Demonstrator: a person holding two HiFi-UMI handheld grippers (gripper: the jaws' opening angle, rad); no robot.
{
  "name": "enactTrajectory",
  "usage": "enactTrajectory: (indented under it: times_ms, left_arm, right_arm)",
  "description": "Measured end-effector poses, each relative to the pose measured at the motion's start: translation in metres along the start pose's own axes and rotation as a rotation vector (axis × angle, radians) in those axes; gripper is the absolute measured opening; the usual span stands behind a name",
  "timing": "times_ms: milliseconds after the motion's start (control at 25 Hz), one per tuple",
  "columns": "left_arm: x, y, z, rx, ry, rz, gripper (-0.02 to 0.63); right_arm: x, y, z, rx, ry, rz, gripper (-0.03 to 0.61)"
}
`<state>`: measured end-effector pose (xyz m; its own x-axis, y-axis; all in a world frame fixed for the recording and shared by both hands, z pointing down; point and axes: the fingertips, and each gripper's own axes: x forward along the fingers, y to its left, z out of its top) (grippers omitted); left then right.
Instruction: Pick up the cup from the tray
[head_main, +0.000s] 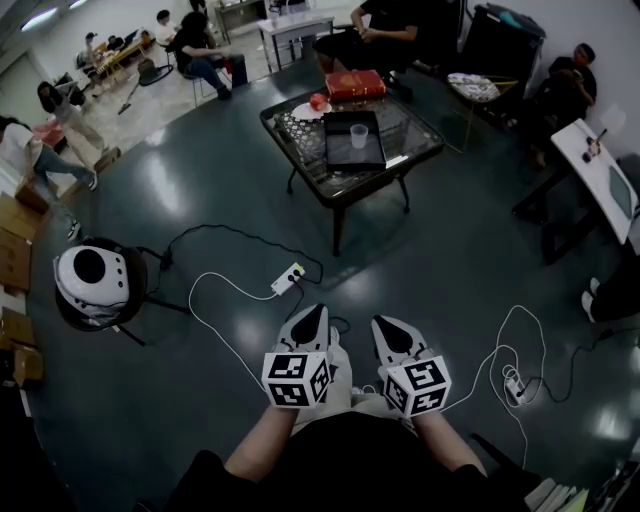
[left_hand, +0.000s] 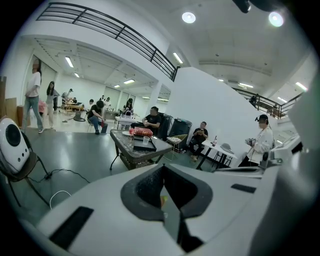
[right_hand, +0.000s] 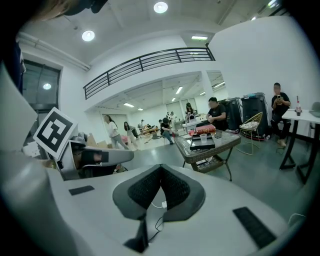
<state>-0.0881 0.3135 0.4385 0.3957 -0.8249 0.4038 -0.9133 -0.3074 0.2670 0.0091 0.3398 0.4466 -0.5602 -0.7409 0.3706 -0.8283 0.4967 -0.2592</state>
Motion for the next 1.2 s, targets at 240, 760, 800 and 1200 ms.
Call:
enactTrajectory:
  times_ms: [240,760,800,1200]
  left_arm:
    - [0.038,0.024,0.021,0.025,0.014,0.0,0.009]
    - [0.103,0.065,0.061,0.024,0.053,-0.039,0.009]
    - [0.107,0.067,0.064,0.024,0.054,-0.044,0.009]
    - [0.139,0.088,0.083,0.04,0.07,-0.095,0.009]
  right_arm:
    - [0.046,-0.015,0.022,-0.011,0.013,0.004,0.011]
    - [0.128,-0.036,0.062,-0.018,0.047,-0.016,0.011]
    - [0.133,-0.037,0.064,-0.017,0.049,-0.017,0.011]
    - [0.175,-0.043,0.081,-0.025,0.06,-0.032,0.011]
